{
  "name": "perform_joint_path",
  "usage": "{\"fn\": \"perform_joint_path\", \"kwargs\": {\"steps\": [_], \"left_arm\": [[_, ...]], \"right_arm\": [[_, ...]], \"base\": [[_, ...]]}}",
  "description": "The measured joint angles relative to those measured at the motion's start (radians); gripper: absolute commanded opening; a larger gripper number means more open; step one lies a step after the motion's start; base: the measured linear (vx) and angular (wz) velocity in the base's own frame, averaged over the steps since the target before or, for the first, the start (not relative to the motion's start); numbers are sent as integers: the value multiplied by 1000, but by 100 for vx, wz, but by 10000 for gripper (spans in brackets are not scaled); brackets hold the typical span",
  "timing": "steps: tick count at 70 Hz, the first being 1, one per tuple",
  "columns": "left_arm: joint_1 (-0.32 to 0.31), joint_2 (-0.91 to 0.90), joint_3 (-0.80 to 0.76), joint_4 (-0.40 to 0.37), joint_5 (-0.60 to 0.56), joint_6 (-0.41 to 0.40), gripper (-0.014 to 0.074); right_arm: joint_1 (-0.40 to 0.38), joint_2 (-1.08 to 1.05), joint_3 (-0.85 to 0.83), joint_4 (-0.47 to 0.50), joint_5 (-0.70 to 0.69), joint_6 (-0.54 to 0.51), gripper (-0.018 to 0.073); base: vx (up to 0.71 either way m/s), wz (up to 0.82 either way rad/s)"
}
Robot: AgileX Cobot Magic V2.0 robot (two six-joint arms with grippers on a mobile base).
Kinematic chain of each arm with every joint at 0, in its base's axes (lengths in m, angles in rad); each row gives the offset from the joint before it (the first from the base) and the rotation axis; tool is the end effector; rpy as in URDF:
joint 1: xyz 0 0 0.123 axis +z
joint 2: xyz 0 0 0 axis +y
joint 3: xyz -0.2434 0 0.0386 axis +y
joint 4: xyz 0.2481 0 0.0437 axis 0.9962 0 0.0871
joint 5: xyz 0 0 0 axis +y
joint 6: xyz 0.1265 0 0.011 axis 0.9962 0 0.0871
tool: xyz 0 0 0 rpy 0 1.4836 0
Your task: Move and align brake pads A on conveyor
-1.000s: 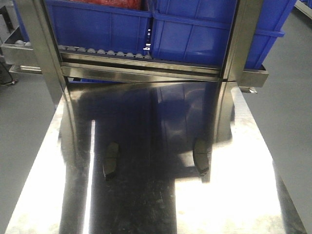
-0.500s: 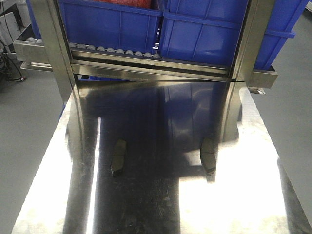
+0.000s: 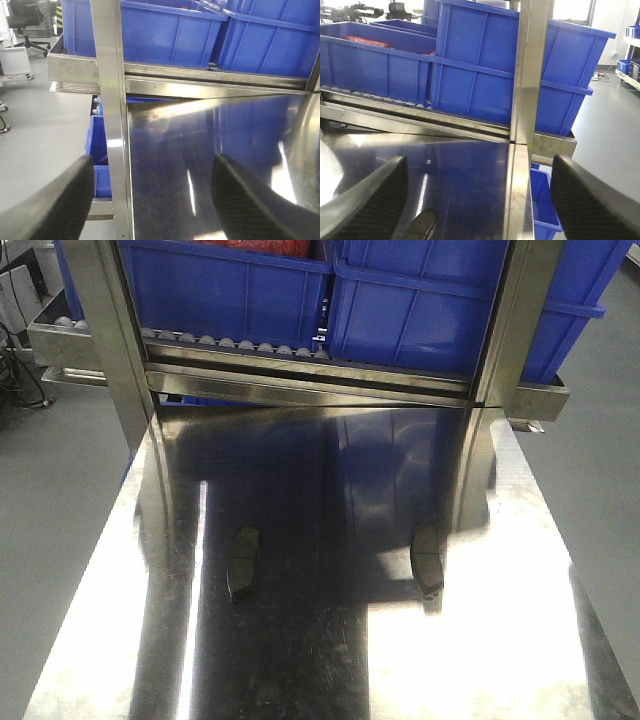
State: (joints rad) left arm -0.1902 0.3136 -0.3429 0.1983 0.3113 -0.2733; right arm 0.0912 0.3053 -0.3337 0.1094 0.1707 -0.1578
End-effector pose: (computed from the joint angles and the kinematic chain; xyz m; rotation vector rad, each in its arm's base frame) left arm 0.1503 -0.0211 0.2619 0.0493 1.7611 -0.1465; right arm 0.1521 0.0163 0.2768 -0.1289 1.6200 0.0468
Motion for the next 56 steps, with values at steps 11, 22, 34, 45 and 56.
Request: {"fn": "perform_joint_path", "kwargs": {"steps": [11,22,34,45,56], "left_arm": [[0,0,0,0,0,0,470],[0,3,-5,0,24,-3,458],[0,139,-136,0,183,-4,432],[0,391,-321,-5,397,-4,433],[0,657,-471,-25,563,-3,433]], "right_arm": [[0,0,0,0,0,0,559],[0,0,0,0,0,0,559],[0,0,0,0,0,0,559],[0,0,0,0,0,0,559],[0,0,0,0,0,0,559]], "base": [[0,0],[0,0],[0,0],[0,0],[0,0]]}}
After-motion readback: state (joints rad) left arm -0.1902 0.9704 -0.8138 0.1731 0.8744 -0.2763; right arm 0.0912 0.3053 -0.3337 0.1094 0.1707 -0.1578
